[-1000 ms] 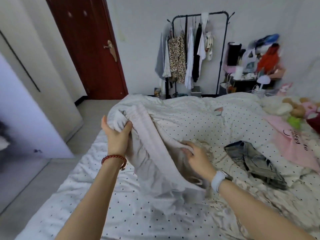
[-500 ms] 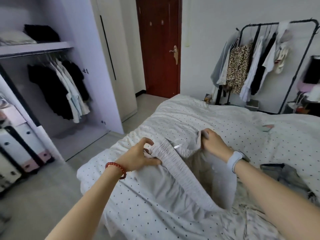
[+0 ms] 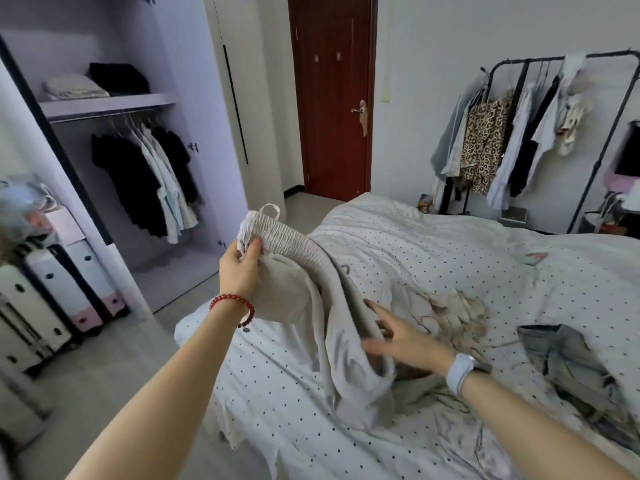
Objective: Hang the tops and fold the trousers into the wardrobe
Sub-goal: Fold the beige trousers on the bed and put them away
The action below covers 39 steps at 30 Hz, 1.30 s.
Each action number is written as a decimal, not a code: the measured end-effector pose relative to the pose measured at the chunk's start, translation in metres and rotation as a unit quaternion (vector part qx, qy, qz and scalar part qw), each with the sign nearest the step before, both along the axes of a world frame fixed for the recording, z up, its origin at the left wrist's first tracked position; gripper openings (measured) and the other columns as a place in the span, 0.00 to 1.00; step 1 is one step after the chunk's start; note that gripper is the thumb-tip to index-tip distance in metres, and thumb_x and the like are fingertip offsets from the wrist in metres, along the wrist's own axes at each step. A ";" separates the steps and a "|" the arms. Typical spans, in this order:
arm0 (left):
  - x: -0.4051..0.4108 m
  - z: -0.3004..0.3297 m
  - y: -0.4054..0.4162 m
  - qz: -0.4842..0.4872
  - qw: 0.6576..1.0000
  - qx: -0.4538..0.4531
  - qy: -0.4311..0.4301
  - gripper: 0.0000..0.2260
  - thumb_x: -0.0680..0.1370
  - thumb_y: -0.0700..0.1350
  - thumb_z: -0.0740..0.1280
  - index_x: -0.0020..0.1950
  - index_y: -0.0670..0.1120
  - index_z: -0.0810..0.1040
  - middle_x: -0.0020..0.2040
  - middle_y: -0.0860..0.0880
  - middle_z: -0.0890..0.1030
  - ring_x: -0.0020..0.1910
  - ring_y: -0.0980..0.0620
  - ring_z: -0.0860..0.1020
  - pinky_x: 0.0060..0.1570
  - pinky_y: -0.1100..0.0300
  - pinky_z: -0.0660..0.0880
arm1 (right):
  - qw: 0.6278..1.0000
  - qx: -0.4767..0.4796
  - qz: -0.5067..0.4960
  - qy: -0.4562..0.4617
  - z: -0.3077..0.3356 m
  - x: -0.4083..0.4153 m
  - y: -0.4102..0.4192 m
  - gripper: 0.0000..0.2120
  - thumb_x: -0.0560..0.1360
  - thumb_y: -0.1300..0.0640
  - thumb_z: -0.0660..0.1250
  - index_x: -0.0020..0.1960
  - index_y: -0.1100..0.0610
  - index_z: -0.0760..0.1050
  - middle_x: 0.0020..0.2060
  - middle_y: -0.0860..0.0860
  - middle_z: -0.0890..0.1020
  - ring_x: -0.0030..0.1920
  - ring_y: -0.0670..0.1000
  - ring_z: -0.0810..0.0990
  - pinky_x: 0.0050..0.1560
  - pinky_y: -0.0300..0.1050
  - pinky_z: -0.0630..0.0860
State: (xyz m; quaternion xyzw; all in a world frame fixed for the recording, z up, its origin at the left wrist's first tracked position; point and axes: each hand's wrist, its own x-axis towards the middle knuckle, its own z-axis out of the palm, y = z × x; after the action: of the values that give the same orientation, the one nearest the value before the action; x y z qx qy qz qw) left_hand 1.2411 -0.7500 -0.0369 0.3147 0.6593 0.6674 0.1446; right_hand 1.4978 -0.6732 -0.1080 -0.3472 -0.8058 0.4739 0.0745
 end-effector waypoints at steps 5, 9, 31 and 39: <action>-0.025 0.020 -0.034 0.018 0.999 0.042 0.007 0.08 0.78 0.48 0.64 0.40 0.47 0.74 0.40 0.49 0.76 0.42 0.52 0.74 0.48 0.56 0.71 | 0.971 0.207 -0.043 -0.113 -0.025 -0.052 -0.022 0.36 0.67 0.42 0.62 0.70 0.52 0.55 0.50 0.48 0.79 0.48 0.52 0.79 0.48 0.51 0.78; -0.060 0.055 -0.077 0.113 0.988 0.087 0.049 0.07 0.78 0.47 0.63 0.41 0.48 0.75 0.37 0.53 0.76 0.39 0.56 0.73 0.45 0.59 0.70 | 0.968 0.209 -0.138 0.018 0.019 -0.109 -0.033 0.04 0.77 0.61 0.55 0.44 0.56 0.63 0.32 0.48 0.68 0.38 0.55 0.72 0.33 0.44 0.62; -0.180 0.189 -0.261 0.239 0.960 0.007 0.144 0.13 0.73 0.47 0.71 0.49 0.37 0.78 0.40 0.44 0.79 0.38 0.49 0.75 0.40 0.57 0.73 | 0.908 0.244 -0.109 0.324 0.244 -0.286 -0.066 0.15 0.77 0.57 0.59 0.33 0.56 0.61 0.29 0.55 0.70 0.34 0.55 0.69 0.34 0.47 0.64; -0.173 0.231 -0.288 0.464 0.838 0.030 0.285 0.10 0.78 0.45 0.63 0.47 0.38 0.74 0.44 0.38 0.76 0.46 0.42 0.74 0.41 0.59 0.63 | 0.875 0.380 -0.052 0.295 0.274 -0.306 -0.094 0.14 0.81 0.55 0.52 0.42 0.62 0.66 0.38 0.58 0.73 0.40 0.58 0.70 0.40 0.50 0.66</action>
State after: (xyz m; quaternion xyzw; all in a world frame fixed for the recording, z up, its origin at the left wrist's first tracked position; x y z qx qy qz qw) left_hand 1.0685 -1.0384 0.1938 0.1521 0.7199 0.5563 -0.3863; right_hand 1.1919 -0.7674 0.1659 -0.1775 -0.8453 0.2076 0.4593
